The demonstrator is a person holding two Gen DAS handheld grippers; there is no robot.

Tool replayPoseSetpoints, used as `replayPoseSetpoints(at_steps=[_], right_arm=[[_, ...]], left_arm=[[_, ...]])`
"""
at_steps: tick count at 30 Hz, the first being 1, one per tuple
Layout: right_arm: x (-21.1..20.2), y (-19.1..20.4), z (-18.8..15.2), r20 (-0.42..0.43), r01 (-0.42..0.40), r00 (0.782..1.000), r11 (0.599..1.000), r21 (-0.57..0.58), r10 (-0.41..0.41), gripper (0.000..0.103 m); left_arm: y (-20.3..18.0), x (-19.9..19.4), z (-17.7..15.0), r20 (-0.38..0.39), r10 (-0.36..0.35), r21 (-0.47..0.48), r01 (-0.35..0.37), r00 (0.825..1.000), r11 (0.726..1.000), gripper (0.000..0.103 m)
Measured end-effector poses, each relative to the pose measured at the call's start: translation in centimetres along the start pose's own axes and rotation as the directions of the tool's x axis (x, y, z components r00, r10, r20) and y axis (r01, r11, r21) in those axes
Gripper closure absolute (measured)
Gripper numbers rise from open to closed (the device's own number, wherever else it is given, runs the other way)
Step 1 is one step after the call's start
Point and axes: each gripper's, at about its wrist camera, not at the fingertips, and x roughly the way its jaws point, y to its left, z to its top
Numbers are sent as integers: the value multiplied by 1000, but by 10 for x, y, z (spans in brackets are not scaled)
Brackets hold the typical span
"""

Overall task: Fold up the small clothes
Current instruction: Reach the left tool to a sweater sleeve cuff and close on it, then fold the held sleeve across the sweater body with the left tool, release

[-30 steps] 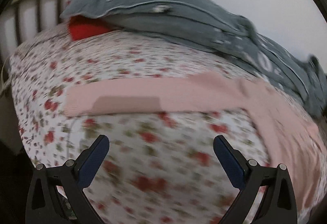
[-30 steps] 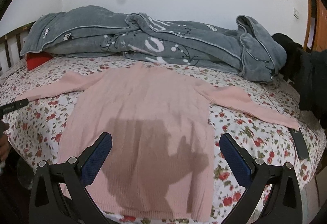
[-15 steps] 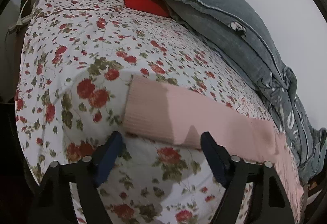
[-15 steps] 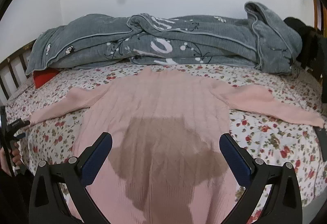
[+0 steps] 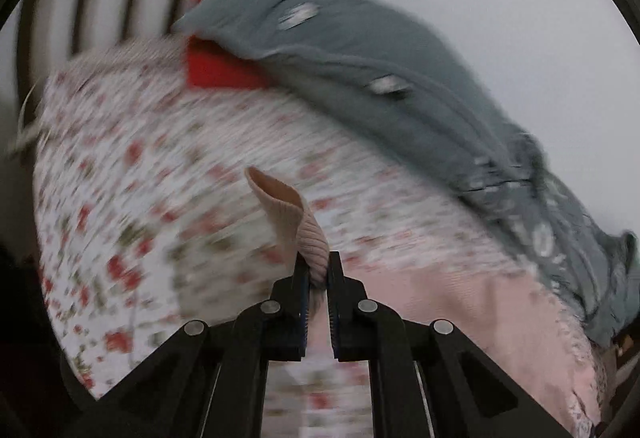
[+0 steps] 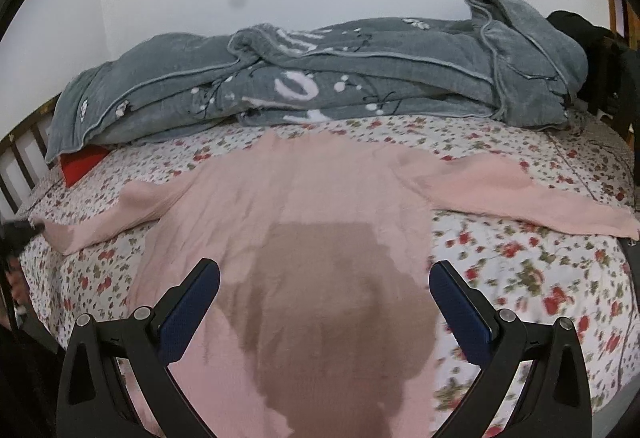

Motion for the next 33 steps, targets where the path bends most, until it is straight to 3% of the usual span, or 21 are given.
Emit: replayPoseSetpoints(at_steps=[4, 8, 14, 17, 19, 24, 29, 32, 33], right_arm=[[-16, -30, 4, 29, -2, 1000, 1000, 16, 1, 0], [-30, -62, 4, 47, 20, 999, 1000, 13, -20, 0], [-47, -123, 0, 36, 76, 996, 997, 24, -77, 0], [-53, -148, -5, 25, 86, 996, 995, 53, -87, 0], [-55, -161, -9, 16, 94, 995, 993, 70, -96, 0], [-55, -180, -19, -13, 124, 992, 989, 75, -124, 0], [-48, -182, -24, -33, 118, 993, 990, 75, -116, 0], [-38, -175, -26, -52, 99, 994, 992, 75, -95, 0], [-35, -172, -27, -58, 90, 995, 993, 73, -86, 0]], left_arm=[[-101, -21, 13, 25, -89, 145, 84, 996, 986, 95], [-208, -31, 1, 20, -165, 298, 152, 986, 943, 95], [-358, -17, -68, -103, -278, 446, 294, 955, 845, 95], [-414, -3, -115, -178, -297, 489, 346, 938, 801, 95], [-446, 9, -152, -251, -309, 496, 396, 917, 773, 95], [-486, 40, -229, -375, -275, 525, 447, 885, 724, 95], [-502, 54, -252, -384, -238, 549, 428, 892, 718, 88], [-496, 48, -245, -401, -240, 541, 440, 884, 716, 67], [-495, 47, -240, -397, -248, 540, 444, 883, 715, 48]])
